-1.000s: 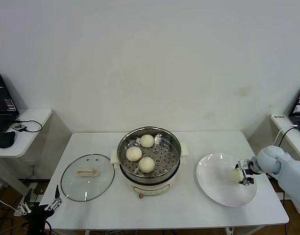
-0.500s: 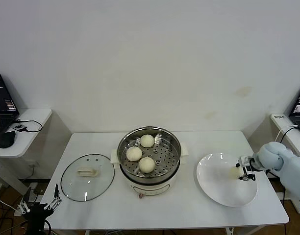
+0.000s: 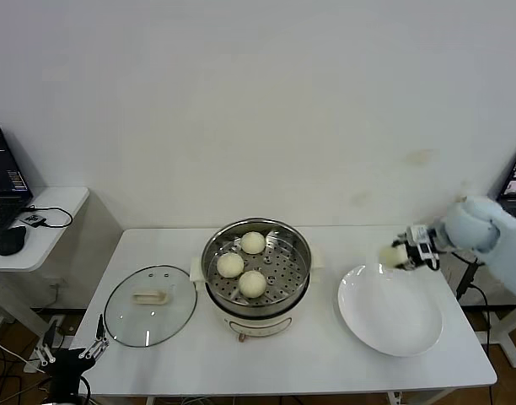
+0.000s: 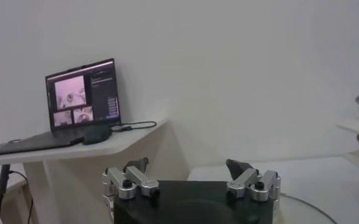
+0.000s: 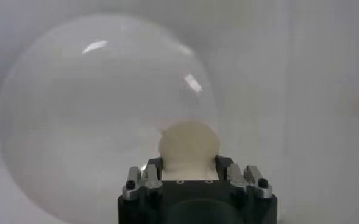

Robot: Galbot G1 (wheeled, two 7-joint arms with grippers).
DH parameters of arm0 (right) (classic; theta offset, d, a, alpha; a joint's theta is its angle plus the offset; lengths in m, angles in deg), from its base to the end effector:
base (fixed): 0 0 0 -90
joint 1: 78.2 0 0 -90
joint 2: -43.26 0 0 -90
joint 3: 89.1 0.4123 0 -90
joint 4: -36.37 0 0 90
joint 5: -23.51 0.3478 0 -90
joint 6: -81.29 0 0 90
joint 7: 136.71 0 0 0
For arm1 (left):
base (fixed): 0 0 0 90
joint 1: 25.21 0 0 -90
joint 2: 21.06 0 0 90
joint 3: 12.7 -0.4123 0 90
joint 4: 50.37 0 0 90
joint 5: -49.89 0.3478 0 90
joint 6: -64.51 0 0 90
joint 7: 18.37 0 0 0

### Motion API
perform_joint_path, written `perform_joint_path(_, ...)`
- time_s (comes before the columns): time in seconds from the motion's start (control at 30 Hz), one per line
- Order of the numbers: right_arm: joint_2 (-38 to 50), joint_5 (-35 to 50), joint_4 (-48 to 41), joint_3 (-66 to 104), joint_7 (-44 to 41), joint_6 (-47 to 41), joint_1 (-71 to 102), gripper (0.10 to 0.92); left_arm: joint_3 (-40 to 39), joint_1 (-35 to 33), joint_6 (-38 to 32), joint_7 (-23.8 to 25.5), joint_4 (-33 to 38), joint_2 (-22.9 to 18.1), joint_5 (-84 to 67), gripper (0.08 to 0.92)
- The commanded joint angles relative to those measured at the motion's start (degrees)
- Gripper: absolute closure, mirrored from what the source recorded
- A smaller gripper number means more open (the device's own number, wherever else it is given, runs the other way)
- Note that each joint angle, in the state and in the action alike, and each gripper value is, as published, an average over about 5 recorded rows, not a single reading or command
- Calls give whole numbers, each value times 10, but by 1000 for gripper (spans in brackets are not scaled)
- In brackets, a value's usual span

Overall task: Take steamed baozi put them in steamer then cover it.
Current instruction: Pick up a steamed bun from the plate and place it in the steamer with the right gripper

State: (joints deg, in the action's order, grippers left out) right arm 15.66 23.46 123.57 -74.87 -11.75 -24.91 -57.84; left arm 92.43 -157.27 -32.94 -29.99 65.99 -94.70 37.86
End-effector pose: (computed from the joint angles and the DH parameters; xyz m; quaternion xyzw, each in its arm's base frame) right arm 0.4959 -0.2244 -0.0930 0.4246 -0.6200 0.5857 0.3037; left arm 0.0729 0.1507 -0.3682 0.1352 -0.9857 -0.0935 0.0381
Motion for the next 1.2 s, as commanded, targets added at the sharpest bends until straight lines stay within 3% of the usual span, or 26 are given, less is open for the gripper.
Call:
perform_joint_path(0.03, -83, 192, 73, -187, 28, -84, -263, 467, -2, 3, 0, 0, -4, 0, 1, 177)
perform_joint_path(0.4, -234, 287, 53, -235, 90, -172, -256, 457, 5, 5, 2, -1, -4, 1, 1, 177)
perform_joint_path(1.2, -294, 199, -35, -234, 131, -191, -114, 457, 10, 8, 1, 0, -7, -3, 0, 177)
